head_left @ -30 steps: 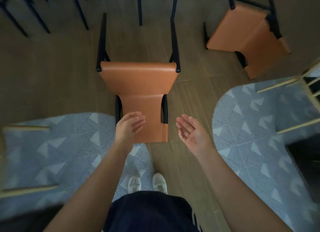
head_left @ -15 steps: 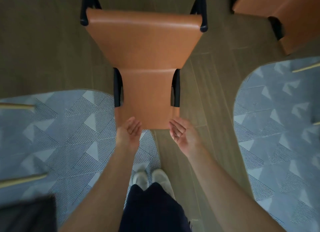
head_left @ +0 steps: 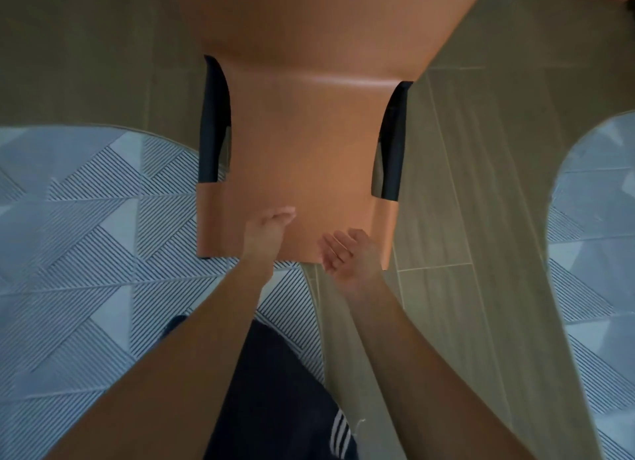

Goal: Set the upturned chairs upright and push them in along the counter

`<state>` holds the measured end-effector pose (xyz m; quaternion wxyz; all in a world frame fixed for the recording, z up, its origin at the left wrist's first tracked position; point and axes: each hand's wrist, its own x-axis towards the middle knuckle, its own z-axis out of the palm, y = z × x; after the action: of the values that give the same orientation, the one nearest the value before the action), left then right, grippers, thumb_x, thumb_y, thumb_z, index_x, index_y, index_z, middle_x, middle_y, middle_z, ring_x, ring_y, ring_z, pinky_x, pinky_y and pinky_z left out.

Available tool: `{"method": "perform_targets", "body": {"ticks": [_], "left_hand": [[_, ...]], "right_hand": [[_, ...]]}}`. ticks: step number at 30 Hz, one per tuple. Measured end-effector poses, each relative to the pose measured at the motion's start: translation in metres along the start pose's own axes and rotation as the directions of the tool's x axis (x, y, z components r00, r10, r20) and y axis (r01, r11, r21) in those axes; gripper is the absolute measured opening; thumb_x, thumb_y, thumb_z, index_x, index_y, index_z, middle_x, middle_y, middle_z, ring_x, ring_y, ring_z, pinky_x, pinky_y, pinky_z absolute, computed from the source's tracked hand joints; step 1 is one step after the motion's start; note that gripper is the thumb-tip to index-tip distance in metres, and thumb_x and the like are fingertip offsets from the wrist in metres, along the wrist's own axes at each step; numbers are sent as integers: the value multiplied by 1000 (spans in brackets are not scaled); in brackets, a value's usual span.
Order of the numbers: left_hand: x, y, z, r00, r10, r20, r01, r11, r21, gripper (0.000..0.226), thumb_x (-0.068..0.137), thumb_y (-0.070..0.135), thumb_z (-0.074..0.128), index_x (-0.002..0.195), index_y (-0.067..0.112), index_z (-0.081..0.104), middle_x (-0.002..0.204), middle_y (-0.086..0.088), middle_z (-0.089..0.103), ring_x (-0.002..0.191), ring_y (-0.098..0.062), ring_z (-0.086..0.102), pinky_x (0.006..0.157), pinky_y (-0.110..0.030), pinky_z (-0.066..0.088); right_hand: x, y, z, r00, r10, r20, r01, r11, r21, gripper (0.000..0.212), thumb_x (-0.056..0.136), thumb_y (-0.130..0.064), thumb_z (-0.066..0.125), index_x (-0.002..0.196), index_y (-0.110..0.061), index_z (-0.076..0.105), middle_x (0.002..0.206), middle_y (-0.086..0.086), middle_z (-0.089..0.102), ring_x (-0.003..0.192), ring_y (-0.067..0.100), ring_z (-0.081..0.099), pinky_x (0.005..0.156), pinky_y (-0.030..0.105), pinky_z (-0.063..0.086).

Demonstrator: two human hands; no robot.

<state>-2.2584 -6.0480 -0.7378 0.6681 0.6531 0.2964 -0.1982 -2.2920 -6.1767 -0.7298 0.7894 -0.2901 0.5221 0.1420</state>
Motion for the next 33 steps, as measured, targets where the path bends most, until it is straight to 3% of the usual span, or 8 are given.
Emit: {"method": "perform_targets", "body": {"ticks": [3, 8, 11, 14, 17, 20, 26, 33], "left_hand": [[32, -27, 5, 989, 146, 17, -146, 958, 249, 11, 90, 17, 64, 99, 15, 70, 107, 3, 69, 99, -10, 61, 85, -20, 43], [71, -64, 10, 947, 292, 136, -317, 775, 546, 21, 96, 20, 55, 113, 19, 68, 119, -3, 68, 112, -19, 60, 93, -24, 41], [81, -77, 11, 928, 345, 144, -345, 645, 682, 35, 101, 34, 46, 128, 17, 61, 128, -9, 63, 121, -27, 56, 98, -29, 39], [91, -89, 7, 909, 349, 227, -386, 502, 774, 38, 102, 36, 41, 133, 20, 57, 137, -7, 57, 126, -28, 52, 100, -31, 38], [100, -100, -1, 902, 324, 286, -408, 417, 812, 36, 101, 34, 45, 133, 23, 56, 145, -4, 49, 129, -29, 50, 103, -34, 38], [103, -109, -7, 898, 310, 311, -415, 364, 834, 36, 99, 30, 48, 133, 24, 55, 147, 0, 47, 132, -27, 47, 106, -36, 38], [99, -115, -10, 907, 299, 297, -397, 366, 842, 52, 92, 11, 51, 143, 22, 46, 158, 5, 29, 143, -18, 31, 115, -35, 29], [94, -116, -17, 853, 316, 415, -496, 248, 832, 63, 88, 10, 57, 147, 17, 37, 161, 3, 17, 149, -11, 4, 119, -34, 19]], "right_hand": [[44, 22, -16, 999, 48, -19, -48, 998, 27, 19, 97, -21, 46, 99, -3, 55, 92, 14, 60, 87, 27, 59, 67, 27, 45], [103, 47, -30, 994, 103, -39, -97, 988, 121, 24, 91, -13, 44, 69, -12, 37, 60, 6, 32, 49, 16, 29, 46, 22, 29], [128, 54, -38, 988, 147, -41, -136, 969, 205, 21, 92, -13, 40, 71, -11, 35, 64, 4, 24, 48, 13, 23, 43, 19, 24], [145, 64, -42, 984, 156, -81, -140, 975, 175, 15, 91, -15, 42, 83, -4, 48, 74, 8, 46, 43, 16, 42, 40, 18, 34], [151, 71, -38, 976, 131, -174, -107, 984, 140, 30, 89, -17, 52, 116, -5, 58, 99, 11, 57, 73, 21, 57, 59, 24, 50], [150, 65, -30, 969, 98, -225, -67, 988, 142, 21, 90, -14, 56, 108, -4, 56, 88, 10, 51, 76, 19, 49, 77, 27, 45], [142, 65, -17, 982, 142, -123, -121, 979, 165, 15, 93, -12, 44, 101, -8, 57, 114, 12, 59, 79, 22, 57, 61, 27, 35], [128, 56, -13, 954, 267, -134, -257, 962, 93, 7, 84, -4, 41, 79, -10, 42, 89, 8, 48, 73, 18, 41, 72, 28, 29]]}}
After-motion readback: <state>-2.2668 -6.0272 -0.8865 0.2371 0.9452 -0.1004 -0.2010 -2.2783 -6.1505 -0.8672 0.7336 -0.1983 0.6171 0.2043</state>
